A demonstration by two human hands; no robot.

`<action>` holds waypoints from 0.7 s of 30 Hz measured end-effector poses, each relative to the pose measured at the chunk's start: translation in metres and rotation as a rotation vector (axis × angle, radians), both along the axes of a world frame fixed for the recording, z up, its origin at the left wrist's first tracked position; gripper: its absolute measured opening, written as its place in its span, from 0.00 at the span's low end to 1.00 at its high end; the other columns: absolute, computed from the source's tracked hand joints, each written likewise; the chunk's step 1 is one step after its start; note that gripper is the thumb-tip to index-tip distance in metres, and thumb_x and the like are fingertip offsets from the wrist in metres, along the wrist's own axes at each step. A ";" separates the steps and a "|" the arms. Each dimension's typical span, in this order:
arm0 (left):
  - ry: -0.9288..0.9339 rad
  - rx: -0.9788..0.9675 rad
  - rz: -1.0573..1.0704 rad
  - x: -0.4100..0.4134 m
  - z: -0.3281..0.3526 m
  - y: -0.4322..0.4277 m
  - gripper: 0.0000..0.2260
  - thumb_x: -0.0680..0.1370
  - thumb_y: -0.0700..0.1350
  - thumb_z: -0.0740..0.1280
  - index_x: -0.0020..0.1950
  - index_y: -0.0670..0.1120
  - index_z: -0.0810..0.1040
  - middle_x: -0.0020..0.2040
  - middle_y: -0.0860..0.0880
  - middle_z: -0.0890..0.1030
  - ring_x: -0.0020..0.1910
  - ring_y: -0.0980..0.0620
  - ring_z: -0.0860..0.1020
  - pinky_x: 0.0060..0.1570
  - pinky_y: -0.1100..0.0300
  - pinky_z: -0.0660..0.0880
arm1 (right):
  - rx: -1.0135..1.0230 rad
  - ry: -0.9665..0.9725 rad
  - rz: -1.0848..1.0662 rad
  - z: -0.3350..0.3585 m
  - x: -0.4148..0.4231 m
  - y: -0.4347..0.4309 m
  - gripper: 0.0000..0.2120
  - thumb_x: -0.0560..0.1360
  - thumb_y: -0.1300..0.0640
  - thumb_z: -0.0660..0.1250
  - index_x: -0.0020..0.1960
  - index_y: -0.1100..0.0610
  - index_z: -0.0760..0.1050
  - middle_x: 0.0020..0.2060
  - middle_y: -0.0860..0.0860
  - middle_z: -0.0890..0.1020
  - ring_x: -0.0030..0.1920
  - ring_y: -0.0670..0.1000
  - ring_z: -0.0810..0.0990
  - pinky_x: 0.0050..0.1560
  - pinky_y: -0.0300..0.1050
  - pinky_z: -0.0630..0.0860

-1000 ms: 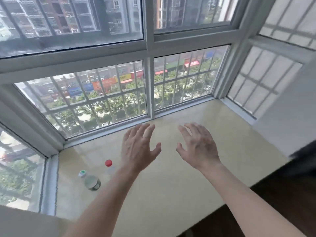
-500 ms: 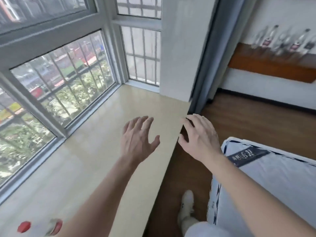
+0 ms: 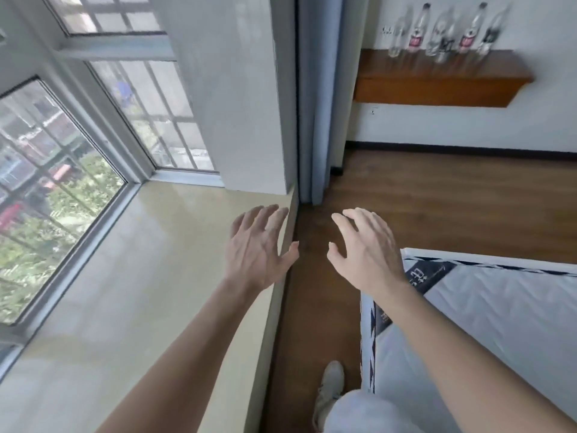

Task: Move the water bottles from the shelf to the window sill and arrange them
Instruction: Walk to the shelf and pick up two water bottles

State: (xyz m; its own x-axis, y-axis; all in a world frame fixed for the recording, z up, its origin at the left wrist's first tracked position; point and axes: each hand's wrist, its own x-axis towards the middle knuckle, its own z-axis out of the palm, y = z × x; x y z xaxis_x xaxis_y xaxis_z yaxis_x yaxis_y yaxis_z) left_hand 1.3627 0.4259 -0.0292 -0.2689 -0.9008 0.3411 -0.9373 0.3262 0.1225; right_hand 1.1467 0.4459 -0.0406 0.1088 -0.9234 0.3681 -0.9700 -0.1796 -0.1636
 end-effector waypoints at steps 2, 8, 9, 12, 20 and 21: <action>0.008 0.015 -0.007 -0.022 -0.001 -0.034 0.27 0.73 0.60 0.65 0.69 0.49 0.73 0.66 0.48 0.77 0.65 0.44 0.74 0.64 0.49 0.68 | 0.023 -0.002 -0.003 -0.004 -0.018 -0.031 0.21 0.72 0.50 0.66 0.62 0.57 0.77 0.57 0.55 0.79 0.62 0.57 0.75 0.67 0.56 0.71; 0.034 0.037 -0.035 -0.091 0.009 -0.127 0.27 0.74 0.60 0.63 0.69 0.50 0.73 0.67 0.51 0.77 0.65 0.46 0.74 0.64 0.49 0.69 | 0.010 -0.003 -0.016 0.003 -0.081 -0.120 0.20 0.71 0.51 0.67 0.61 0.57 0.77 0.56 0.54 0.79 0.61 0.57 0.76 0.66 0.55 0.71; 0.038 0.040 -0.040 -0.100 0.010 -0.138 0.26 0.73 0.60 0.63 0.69 0.50 0.73 0.67 0.51 0.76 0.65 0.46 0.73 0.64 0.49 0.69 | 0.012 -0.009 -0.028 0.004 -0.090 -0.130 0.20 0.71 0.51 0.67 0.61 0.56 0.77 0.57 0.54 0.79 0.61 0.57 0.76 0.66 0.55 0.71; 0.025 0.046 -0.066 -0.125 0.011 -0.169 0.26 0.74 0.60 0.62 0.69 0.50 0.73 0.67 0.52 0.76 0.65 0.47 0.73 0.63 0.50 0.70 | 0.015 -0.020 -0.066 0.002 -0.114 -0.155 0.20 0.71 0.51 0.68 0.61 0.56 0.77 0.57 0.53 0.79 0.61 0.56 0.75 0.66 0.54 0.71; 0.017 0.078 -0.139 -0.176 0.005 -0.260 0.26 0.74 0.60 0.61 0.69 0.50 0.73 0.68 0.51 0.76 0.66 0.47 0.73 0.64 0.47 0.72 | 0.020 -0.015 -0.157 -0.004 -0.162 -0.230 0.20 0.70 0.51 0.69 0.61 0.56 0.78 0.57 0.54 0.80 0.61 0.56 0.76 0.63 0.54 0.73; 0.009 0.086 -0.152 -0.182 0.004 -0.275 0.27 0.74 0.60 0.60 0.70 0.50 0.73 0.68 0.51 0.75 0.66 0.47 0.73 0.64 0.47 0.71 | 0.019 -0.010 -0.167 -0.004 -0.167 -0.243 0.20 0.71 0.51 0.69 0.61 0.56 0.78 0.57 0.54 0.80 0.61 0.56 0.76 0.63 0.54 0.73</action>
